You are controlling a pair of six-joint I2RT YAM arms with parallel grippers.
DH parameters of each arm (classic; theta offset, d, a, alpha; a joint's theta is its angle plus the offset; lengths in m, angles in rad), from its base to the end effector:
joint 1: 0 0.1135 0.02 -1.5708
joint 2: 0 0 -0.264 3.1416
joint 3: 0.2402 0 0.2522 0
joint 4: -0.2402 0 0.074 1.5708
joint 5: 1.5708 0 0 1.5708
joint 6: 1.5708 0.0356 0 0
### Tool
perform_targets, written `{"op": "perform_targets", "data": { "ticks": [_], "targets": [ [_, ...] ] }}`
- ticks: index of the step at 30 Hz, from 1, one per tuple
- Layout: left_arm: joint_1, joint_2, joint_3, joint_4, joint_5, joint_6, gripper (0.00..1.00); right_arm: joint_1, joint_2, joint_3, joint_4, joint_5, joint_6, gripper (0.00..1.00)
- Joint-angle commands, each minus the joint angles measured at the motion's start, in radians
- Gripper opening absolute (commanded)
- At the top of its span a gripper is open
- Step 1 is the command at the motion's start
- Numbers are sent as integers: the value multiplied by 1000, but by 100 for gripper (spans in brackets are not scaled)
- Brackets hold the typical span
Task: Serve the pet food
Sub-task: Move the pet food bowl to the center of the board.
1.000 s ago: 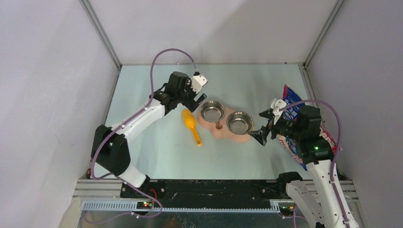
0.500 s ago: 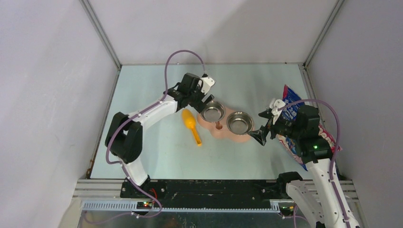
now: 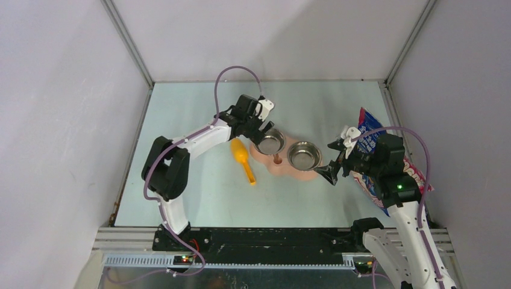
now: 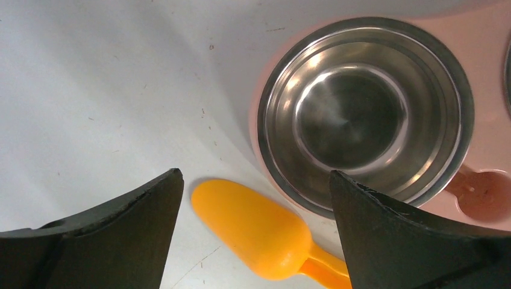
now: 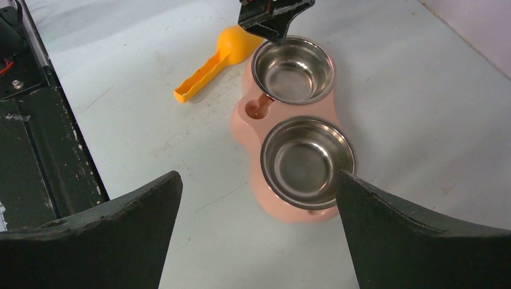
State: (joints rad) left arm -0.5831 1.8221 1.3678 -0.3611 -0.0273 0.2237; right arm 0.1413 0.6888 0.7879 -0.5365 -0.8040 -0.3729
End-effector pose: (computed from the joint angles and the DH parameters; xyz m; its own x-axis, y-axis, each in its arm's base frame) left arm 0.3405 -0.2234 0.2358 -0.4739 0.5783 -0.6641 0.6563 0.7348 0.1715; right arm 0.1384 0.0456 0.3234 -0.1197 -0.2723 -0.9547 -0.8452 0.5324 -0.0459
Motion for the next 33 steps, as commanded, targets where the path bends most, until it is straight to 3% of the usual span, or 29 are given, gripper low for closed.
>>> {"op": "perform_targets", "data": {
  "ticks": [1,13,17,25,29,33],
  "targets": [
    [-12,30,46,6,-39,-46,97,3,-6,0,33,7,-10,100],
    [-14,135,105,-36,-71,-103,77,-2,-8,-2,36,8,-9,100],
    [-14,165,136,-64,-71,-119,62,-4,-10,-3,35,9,-10,100],
    [-13,246,216,-147,-107,-168,55,-11,-12,-3,35,6,-8,100],
    [-14,274,243,-176,-158,-194,38,-16,-14,-3,36,4,-6,100],
    [-8,304,283,-212,-208,-215,15,-17,-8,-3,36,3,-7,100]
  ]
}}
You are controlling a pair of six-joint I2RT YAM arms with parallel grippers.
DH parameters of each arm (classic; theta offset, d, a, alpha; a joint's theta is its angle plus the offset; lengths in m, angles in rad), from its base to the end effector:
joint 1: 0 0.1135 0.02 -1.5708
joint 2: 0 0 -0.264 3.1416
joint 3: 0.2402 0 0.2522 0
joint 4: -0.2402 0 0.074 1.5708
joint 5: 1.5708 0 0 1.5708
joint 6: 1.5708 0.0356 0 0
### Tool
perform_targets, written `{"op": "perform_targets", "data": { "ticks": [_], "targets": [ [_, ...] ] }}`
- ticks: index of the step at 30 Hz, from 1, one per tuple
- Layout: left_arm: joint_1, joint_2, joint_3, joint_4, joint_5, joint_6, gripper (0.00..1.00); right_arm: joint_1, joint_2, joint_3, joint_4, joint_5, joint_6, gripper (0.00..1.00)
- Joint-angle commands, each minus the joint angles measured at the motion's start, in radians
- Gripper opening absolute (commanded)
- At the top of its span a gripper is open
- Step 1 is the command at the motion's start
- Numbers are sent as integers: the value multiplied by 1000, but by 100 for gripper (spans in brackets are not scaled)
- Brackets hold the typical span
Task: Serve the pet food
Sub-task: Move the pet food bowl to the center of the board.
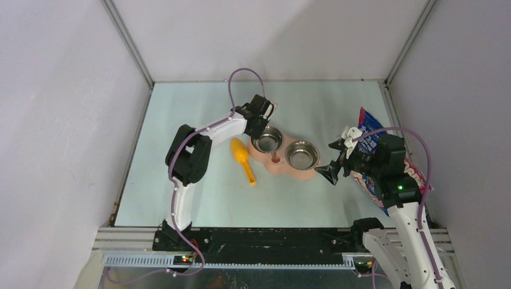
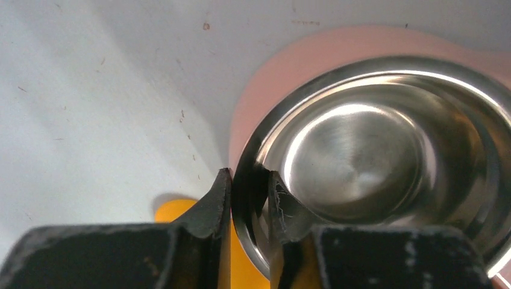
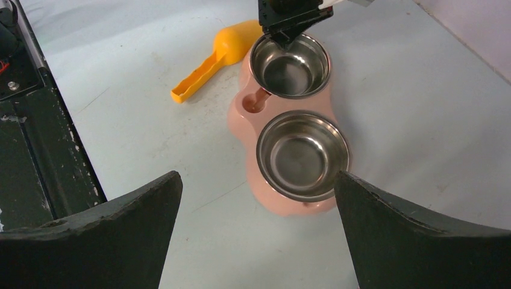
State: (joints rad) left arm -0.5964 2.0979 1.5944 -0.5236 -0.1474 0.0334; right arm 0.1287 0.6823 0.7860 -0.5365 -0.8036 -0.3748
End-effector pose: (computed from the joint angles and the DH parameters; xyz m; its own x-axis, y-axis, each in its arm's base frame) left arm 0.3776 -0.2500 0.1826 -0.6912 0.5092 -0.5128 0.5161 0.8445 0.1429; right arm 0.1377 0.0437 0.3236 -0.1172 -0.2714 -0.9553 -0.8383 0.5428 -0.0514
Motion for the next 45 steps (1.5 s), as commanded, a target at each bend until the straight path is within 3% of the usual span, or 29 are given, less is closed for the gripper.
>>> {"op": "perform_targets", "data": {
  "ticks": [1,4,19,36,45],
  "targets": [
    [12,35,79,-57,-103,-38,7,-3,0,-3,39,4,-5,100],
    [36,69,127,-93,-121,-85,0,-4,1,-5,40,6,-3,100],
    [337,172,305,-203,-17,-237,0,23,9,-5,42,16,-10,100],
    [561,206,441,-288,158,-303,8,29,16,-5,46,23,-3,100],
    [623,249,528,-320,152,-246,13,21,20,-5,52,19,8,100]
  ]
}}
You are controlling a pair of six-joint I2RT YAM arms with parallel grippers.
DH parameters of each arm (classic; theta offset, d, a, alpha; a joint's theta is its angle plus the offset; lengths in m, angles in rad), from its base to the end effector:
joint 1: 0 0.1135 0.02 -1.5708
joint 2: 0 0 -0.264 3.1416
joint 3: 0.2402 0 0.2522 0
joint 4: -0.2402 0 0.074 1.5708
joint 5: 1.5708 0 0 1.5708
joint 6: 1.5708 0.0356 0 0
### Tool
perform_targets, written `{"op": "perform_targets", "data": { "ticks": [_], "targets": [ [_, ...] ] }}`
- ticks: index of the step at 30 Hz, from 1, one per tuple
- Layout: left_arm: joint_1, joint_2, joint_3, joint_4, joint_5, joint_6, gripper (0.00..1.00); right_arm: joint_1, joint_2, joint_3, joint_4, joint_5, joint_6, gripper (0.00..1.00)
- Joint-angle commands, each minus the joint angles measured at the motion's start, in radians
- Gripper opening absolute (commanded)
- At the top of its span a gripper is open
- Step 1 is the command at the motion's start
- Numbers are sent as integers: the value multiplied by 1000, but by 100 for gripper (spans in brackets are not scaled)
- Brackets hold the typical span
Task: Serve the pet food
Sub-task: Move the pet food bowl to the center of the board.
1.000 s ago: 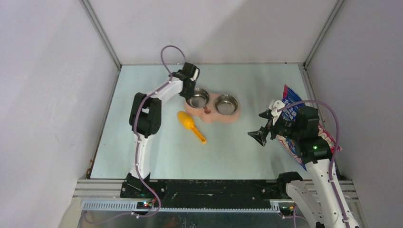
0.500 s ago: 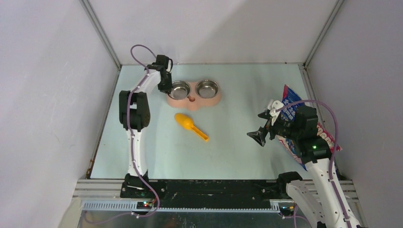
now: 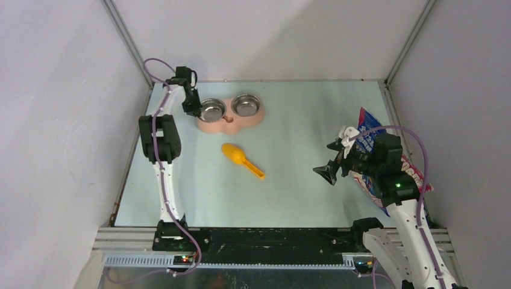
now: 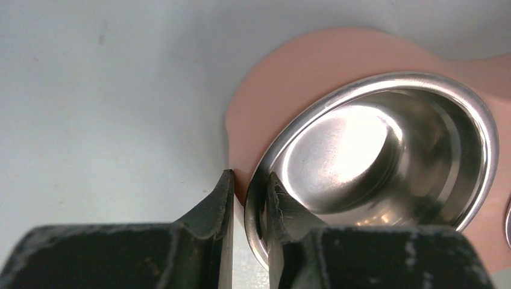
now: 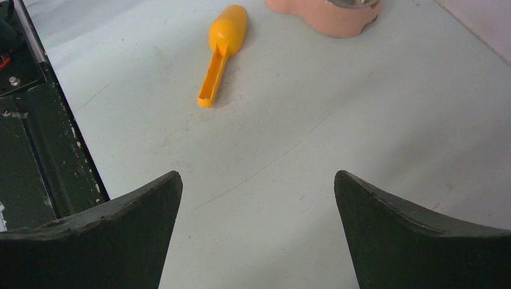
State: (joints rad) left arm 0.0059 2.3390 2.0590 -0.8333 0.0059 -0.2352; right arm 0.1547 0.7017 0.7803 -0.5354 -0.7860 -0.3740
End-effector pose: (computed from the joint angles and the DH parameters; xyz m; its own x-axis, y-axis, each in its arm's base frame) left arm 0.5038 0.0028 0.1950 -0.8717 -0.2382 -0.4283 -0.2123 0.9712 -0.1081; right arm 0.1412 0.0475 0.3192 -0.1367 -0.2826 -0.9494 -0.8446 0.5341 -0.0374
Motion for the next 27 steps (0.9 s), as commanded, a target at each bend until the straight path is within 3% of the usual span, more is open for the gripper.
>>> {"op": "perform_targets", "data": {
  "ticks": [1,6,9,11,13,18,27],
  "targets": [
    [21,16,77,-14,-18,34,15,-6,0,0,51,1,8,100],
    [26,55,153,-38,-30,82,29,-18,-6,0,53,-9,18,100],
    [26,53,167,-42,-33,103,60,-22,-10,0,52,-16,19,100],
    [26,31,153,-32,-29,110,74,-24,-12,0,52,-20,20,100],
    [27,-10,114,-11,-24,110,81,-23,-12,0,52,-21,20,100],
    [24,-185,-54,33,50,102,89,-26,-20,0,51,-23,19,100],
    [4,-440,-415,132,144,124,90,-28,-29,0,49,-26,18,100]
  ]
}}
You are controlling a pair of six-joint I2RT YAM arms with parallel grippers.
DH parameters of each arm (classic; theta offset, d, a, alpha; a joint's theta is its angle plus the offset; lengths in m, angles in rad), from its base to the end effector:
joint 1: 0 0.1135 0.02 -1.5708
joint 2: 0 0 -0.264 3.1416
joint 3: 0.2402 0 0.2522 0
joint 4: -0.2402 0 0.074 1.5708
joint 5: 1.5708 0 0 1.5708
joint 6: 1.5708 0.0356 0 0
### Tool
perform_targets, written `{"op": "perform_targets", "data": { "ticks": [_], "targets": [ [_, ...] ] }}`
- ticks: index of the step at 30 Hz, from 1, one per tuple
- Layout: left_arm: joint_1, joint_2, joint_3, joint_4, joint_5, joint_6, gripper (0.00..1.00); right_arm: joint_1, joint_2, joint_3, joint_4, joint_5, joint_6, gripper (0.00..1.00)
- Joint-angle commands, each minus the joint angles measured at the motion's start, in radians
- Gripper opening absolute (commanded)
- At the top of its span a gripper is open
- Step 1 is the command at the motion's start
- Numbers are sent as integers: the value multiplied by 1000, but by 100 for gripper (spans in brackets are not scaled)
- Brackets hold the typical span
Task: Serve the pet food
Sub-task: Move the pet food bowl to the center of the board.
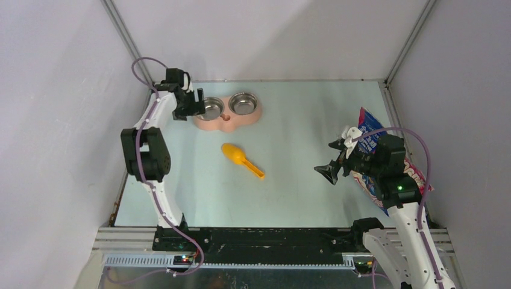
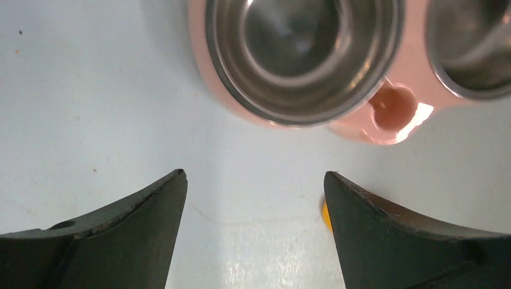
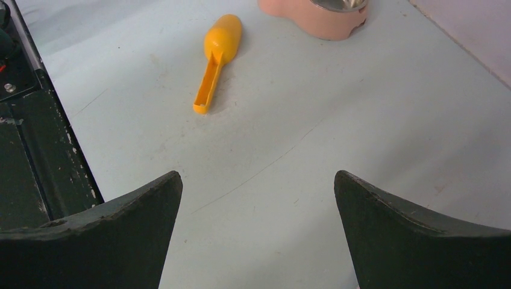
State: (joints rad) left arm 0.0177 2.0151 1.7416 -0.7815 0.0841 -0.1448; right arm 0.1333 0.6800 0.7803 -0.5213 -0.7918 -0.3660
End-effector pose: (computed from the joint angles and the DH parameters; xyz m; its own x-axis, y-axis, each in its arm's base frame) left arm 0.4395 0.0048 0.2482 -0.8641 -0.1591 -0.4775 -0.1019 0.9844 -0.1435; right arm 0.1382 0.0441 0.3233 -0.1144 -0.2690 -0.9563 -0.8332 0.5502 -0.0551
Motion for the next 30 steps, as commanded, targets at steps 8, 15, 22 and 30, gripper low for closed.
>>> {"op": "perform_targets", "data": {
  "ticks": [8,15,22,30],
  "targets": [
    [-71,-142,-240,132,54,88,85,-12,-11,0,36,-27,14,100],
    [-100,-49,-168,128,-31,47,80,-14,-11,0,35,-30,14,100],
    [-101,73,1,93,-79,22,80,-15,-12,0,34,-31,13,100],
    [-124,94,66,89,-72,25,80,-15,-8,0,31,-29,10,100]
  ]
}}
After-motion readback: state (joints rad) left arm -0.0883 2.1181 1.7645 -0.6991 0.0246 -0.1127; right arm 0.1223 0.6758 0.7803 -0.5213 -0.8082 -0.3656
